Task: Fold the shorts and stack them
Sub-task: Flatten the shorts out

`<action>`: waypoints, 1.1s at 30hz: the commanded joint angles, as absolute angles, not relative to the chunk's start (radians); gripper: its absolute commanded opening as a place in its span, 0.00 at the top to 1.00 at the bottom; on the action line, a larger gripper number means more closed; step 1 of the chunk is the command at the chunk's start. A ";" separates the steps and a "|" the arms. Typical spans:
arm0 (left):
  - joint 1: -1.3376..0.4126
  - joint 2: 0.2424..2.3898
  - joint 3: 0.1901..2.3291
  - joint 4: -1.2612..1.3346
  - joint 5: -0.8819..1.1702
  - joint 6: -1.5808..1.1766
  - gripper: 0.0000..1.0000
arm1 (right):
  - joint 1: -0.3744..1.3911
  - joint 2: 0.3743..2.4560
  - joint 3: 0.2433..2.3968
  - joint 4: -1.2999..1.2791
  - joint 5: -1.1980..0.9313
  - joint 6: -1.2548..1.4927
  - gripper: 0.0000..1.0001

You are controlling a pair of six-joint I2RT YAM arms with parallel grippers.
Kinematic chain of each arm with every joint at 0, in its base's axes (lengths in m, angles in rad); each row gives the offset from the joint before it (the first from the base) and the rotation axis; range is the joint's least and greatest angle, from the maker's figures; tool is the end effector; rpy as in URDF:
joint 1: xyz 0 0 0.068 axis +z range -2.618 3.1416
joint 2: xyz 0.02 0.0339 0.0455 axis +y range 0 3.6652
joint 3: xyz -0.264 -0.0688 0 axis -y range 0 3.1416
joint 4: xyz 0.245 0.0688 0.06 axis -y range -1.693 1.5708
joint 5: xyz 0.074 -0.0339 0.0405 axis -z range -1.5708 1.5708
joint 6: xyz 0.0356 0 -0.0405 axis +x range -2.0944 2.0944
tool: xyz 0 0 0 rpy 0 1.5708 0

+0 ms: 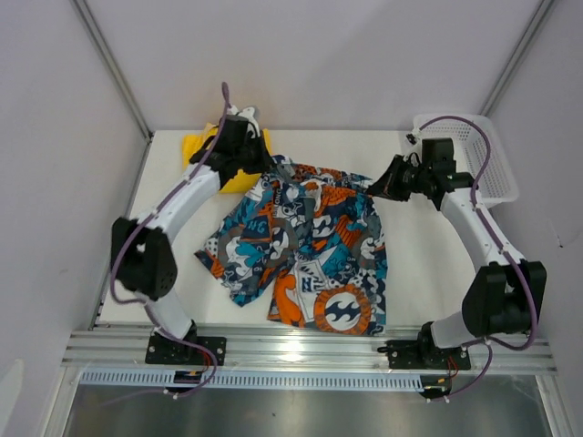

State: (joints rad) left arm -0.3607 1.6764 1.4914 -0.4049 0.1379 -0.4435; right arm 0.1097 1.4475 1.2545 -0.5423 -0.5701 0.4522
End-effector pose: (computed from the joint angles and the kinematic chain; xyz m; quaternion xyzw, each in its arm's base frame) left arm 0.3636 -0.1424 0.3292 -0.0040 0.8806 -0.2398 0.4086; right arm 0.3126 0.0538 0.3176 0.0371 0.8837 0.3549 0.3028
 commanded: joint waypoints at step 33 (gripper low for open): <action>-0.357 1.470 1.369 -0.292 -0.159 -0.454 0.01 | 0.195 1.675 1.299 -0.439 -0.046 0.336 0.23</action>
State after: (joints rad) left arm -0.3569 1.5169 1.5116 -0.2989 -0.0650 -0.4187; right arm 0.1658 1.6230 1.2720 -0.3870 -0.0738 0.3779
